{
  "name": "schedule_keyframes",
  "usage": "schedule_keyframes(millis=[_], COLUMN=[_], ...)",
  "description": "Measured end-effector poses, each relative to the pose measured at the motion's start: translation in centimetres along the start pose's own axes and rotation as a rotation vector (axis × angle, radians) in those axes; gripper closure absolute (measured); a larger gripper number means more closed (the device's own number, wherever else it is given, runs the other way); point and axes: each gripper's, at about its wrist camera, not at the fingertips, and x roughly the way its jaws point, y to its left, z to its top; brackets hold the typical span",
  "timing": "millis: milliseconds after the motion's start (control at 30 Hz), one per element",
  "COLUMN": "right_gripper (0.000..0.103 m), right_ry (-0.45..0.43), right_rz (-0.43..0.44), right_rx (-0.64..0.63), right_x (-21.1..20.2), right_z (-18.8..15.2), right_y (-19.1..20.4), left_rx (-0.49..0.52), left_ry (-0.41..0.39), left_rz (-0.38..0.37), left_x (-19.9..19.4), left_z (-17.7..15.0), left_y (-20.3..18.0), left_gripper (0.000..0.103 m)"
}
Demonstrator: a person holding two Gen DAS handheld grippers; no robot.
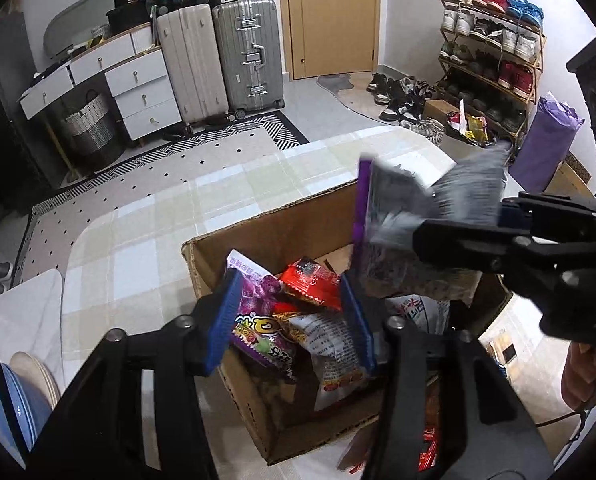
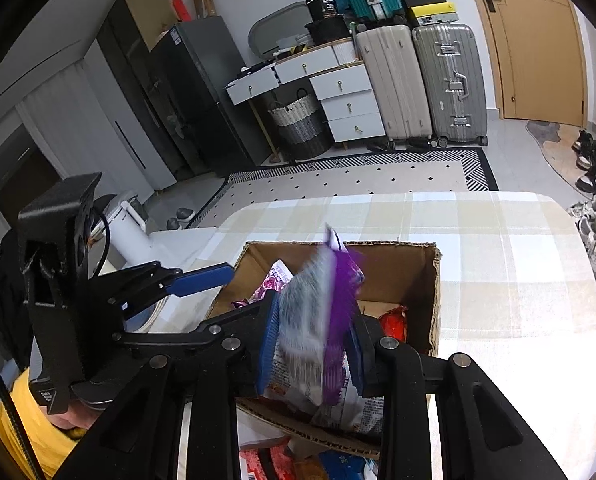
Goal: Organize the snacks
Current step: 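Open both grippers to drop the two bags into the box, then withdraw both grippers from the box toward the remaining snacks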
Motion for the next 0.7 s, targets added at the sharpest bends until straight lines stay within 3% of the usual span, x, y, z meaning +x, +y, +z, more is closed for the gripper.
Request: schedule_keyframes(millis=[367, 600, 700], right_gripper=[0.073, 0.073, 0.072], right_ry=[-0.033, -0.062, -0.082], right_rz=[0.000, 0.008, 0.013], right_rx=[-0.005, -0.016, -0.023], right_x=[-2.2, -5.1, -6.9], right_z=[-0.4, -0.6, -0.7], right_y=[0.9, 2.2, 3.1], left_rx=[-0.025, -0.034, -0.032], left_ry=[-0.011, -0.039, -0.058], left_rz=[0.006, 0.003, 0.006], left_x=[-2.2, -6.0, -8.4], left_z=[-1.1, -2.1, -2.3], left_y=[-0.3, -0.7, -1.4], left_gripper=[0.053, 0.052, 0.047])
